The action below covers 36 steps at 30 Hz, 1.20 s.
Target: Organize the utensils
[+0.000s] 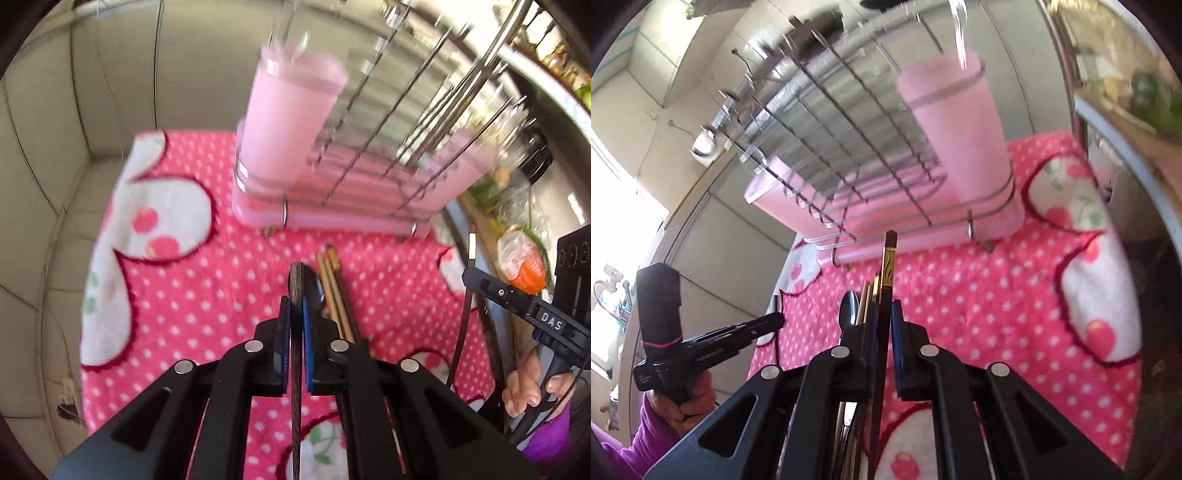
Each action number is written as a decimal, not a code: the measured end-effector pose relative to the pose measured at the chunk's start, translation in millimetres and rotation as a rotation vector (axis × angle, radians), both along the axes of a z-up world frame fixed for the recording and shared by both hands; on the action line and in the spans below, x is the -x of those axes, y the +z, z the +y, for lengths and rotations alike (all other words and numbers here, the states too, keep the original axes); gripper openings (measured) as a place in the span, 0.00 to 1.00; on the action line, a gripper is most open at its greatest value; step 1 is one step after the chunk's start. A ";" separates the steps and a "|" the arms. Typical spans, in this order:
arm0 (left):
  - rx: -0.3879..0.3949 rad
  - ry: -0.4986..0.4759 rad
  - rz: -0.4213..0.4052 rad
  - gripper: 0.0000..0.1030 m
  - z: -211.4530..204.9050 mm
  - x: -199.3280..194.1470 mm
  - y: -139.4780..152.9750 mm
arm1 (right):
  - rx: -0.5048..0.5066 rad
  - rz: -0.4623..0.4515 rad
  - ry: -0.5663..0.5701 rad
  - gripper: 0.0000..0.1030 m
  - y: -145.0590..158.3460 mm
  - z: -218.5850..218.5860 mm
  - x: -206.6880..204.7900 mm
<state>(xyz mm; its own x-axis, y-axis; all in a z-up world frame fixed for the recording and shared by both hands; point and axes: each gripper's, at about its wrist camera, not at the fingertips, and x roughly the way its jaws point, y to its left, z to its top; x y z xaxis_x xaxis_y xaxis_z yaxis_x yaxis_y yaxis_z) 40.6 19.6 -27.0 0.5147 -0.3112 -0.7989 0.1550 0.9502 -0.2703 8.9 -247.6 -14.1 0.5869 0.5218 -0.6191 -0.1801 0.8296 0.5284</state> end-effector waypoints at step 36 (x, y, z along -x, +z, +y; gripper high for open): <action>0.140 0.293 -0.689 0.05 25.1 -57.5 183.4 | 0.137 -0.800 -0.405 0.06 197.2 -54.8 -42.1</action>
